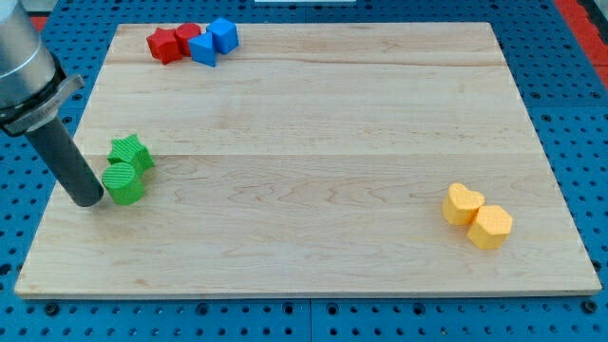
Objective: Slide the green circle closer to the yellow heart
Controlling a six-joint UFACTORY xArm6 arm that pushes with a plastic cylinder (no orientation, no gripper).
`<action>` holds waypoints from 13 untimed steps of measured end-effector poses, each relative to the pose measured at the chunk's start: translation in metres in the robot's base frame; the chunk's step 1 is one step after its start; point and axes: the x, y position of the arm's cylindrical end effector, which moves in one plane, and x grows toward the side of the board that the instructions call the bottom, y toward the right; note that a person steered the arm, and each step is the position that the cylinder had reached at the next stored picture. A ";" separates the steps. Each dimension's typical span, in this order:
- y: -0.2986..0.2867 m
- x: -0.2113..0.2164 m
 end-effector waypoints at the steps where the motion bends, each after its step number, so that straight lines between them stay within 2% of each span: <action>1: -0.006 -0.004; 4: 0.076 -0.021; 5: 0.097 -0.016; 7: 0.106 0.026; 10: 0.111 -0.014; 13: 0.152 -0.021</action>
